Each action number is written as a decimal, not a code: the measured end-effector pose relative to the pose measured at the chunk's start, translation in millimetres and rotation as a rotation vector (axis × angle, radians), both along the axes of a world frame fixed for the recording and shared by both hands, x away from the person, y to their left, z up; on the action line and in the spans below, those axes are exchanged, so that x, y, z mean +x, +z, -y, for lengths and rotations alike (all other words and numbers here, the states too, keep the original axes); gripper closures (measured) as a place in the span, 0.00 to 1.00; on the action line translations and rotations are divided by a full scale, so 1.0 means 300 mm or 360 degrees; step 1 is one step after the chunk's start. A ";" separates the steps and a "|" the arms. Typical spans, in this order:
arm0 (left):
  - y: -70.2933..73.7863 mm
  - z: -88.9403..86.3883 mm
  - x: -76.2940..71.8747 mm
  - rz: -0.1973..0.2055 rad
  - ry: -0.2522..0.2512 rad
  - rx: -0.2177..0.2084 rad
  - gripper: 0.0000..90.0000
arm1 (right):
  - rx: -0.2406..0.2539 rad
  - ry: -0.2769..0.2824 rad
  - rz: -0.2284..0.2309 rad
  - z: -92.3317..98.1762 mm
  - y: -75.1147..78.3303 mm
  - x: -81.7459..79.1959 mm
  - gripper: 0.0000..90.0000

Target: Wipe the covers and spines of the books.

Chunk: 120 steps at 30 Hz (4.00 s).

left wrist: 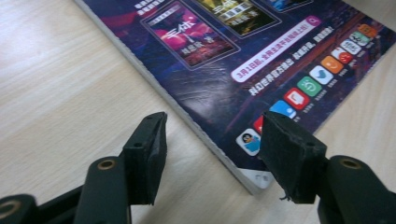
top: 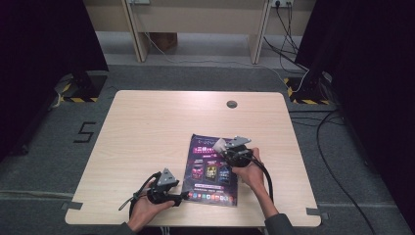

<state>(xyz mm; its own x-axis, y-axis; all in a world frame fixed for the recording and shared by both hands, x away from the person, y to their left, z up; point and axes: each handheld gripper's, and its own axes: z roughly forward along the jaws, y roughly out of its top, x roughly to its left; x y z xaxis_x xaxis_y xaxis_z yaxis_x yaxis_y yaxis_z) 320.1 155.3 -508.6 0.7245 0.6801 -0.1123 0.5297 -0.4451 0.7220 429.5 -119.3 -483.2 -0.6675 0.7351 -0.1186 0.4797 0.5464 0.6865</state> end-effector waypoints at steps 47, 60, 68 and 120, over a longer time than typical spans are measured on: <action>0.003 0.079 -0.077 0.0046 -0.0142 0.0048 0.50 | -0.0066 -0.0207 -0.0003 0.024 -0.045 0.148 0.84; 0.001 0.075 -0.076 0.0044 -0.0146 0.0039 0.50 | -0.0020 -0.0377 -0.0035 0.071 -0.043 0.188 0.84; 0.000 0.074 -0.076 0.0045 -0.0150 0.0036 0.50 | 0.0041 -0.0108 -0.0053 -0.050 -0.051 0.119 0.83; -0.003 0.069 -0.073 0.0032 -0.0147 0.0016 0.49 | 0.0019 0.0012 -0.0036 -0.264 -0.054 0.154 0.83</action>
